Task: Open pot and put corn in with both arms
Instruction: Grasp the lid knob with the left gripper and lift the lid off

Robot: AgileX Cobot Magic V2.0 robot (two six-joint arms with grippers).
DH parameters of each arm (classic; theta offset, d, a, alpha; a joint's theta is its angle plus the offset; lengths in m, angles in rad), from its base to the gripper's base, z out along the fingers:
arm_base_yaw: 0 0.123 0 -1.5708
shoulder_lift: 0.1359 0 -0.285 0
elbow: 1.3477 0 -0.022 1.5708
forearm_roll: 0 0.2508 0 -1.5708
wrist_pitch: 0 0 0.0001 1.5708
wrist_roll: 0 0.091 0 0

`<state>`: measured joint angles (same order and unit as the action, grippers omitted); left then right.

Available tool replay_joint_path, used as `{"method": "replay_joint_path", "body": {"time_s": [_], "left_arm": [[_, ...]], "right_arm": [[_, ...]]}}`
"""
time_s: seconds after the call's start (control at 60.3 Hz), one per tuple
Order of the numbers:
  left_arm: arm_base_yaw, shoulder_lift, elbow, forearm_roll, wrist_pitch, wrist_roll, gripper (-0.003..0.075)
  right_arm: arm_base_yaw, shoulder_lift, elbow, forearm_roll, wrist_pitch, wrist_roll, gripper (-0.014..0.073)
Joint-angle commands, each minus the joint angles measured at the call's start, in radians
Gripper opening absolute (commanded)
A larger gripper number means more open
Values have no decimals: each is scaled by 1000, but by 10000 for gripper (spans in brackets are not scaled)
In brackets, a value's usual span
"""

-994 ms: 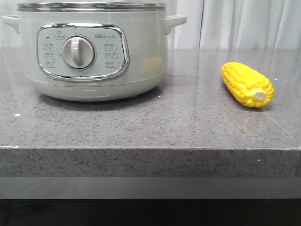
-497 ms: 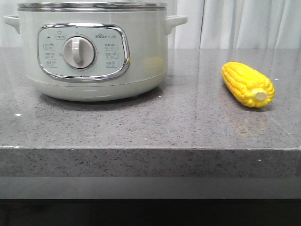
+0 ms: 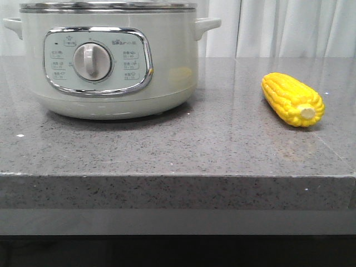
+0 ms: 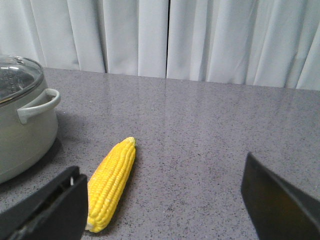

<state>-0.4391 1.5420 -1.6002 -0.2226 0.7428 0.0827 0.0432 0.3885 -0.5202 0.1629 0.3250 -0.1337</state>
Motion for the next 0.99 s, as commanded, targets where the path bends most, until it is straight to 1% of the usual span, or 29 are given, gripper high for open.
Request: {"method": "replay_joint_path", "body": {"time_s": [0.0,0.199,0.282,0.53,0.646,0.779,0.878,0.978], "left_arm": [[-6,13,-87,-20,-44,-5,608],[-6,73,-132,-20,-42,-5,607],[-6,88,-132,-18,-39,-5,585],[-6,96,-134,-8,-36,-5,403],[-6,96,-134,18,-31,-5,283],[-6,96,-134,40,-32,-5,178],[-6,96,-153,62,-32,-5,137],[-6,85,-196,70,-26,-5,125]], "right_arm": [[-5,16,-39,-7,-88,-1,634],[-5,16,-39,-7,-88,-1,634],[-5,16,-39,-7,-88,-1,634],[-5,16,-39,-7,-88,-1,634],[-5,16,-39,-7,-88,-1,634],[-5,16,-39,-7,-88,-1,634],[-5,16,-39,-7,-88,-1,634],[-5,16,-39,-7,-88,-1,634]]}}
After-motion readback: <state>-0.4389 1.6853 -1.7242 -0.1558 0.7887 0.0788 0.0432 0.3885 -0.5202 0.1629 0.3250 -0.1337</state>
